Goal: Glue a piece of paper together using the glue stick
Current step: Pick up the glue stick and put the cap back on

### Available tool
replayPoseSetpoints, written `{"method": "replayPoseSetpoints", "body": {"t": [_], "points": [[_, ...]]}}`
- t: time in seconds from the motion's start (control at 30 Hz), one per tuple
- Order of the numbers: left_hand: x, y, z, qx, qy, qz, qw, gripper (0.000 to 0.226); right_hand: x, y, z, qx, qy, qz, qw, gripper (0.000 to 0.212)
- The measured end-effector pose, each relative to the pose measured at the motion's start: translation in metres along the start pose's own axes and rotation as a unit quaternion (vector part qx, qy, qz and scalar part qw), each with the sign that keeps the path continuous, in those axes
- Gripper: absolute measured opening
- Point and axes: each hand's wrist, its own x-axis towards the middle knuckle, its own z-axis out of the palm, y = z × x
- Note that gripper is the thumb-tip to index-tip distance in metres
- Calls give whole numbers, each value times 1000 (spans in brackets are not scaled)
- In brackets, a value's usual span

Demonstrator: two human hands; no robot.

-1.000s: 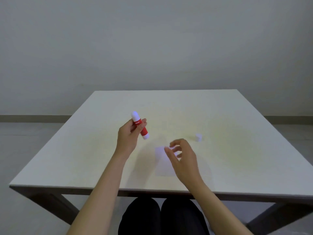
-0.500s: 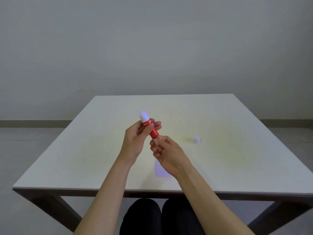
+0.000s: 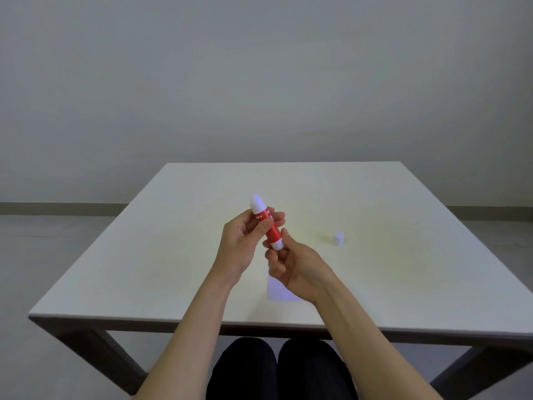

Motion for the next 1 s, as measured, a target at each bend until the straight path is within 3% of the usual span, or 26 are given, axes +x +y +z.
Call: {"method": "replayPoseSetpoints", "body": {"t": [0.03,0.1,0.2,0.23,0.27,0.3,0.37,0.43,0.5,0.57,0.63,0.7,0.8,0.87,0.93,1.0], "points": [[1,0,1,-6,4,1,1000,15,0,3,0,1,5,-56,998,25],[1,0,2,-12,13,0,1000,15,0,12,-1,-136,55,-211,966,10],[1,-2,3,-6,15,-2,1000,15,3,23,-5,-394,179,-354,829,27],[1,-3,3,-4,15,-3,1000,14,2,22,-5,-414,186,-357,816,26],[0,-3,2,-1,18,-4,1000,14,1,20,-4,-405,176,-334,833,20],[0,-3,1,5,23,-4,1000,13,-1,15,0,-366,155,-277,875,22],[-1,-4,-1,15,31,-7,999,13,-3,4,3,-214,75,-104,968,47],[-1,-4,-1,12,27,-13,999,15,-6,-4,0,-98,8,25,995,54],[-1,-4,0,6,21,-14,1000,15,-7,-5,-3,-45,-15,36,998,44],[0,-3,0,-2,23,-14,1000,16,-4,0,-5,-62,5,-44,997,30],[0,-4,0,-7,32,-16,999,16,-4,7,-3,-223,71,-196,952,15],[0,-6,2,-9,38,-19,999,16,-1,16,-5,-405,168,-308,844,22],[-2,-10,5,-6,53,-29,998,13,-2,20,-9,-557,203,-380,710,20],[-4,-13,7,1,67,-40,997,12,-2,18,-16,-618,205,-397,647,20],[-4,-14,9,7,82,-50,995,11,-3,17,-21,-638,188,-399,631,24],[-4,-14,9,13,97,-60,993,9,-4,12,-25,-633,160,-369,661,34]]}}
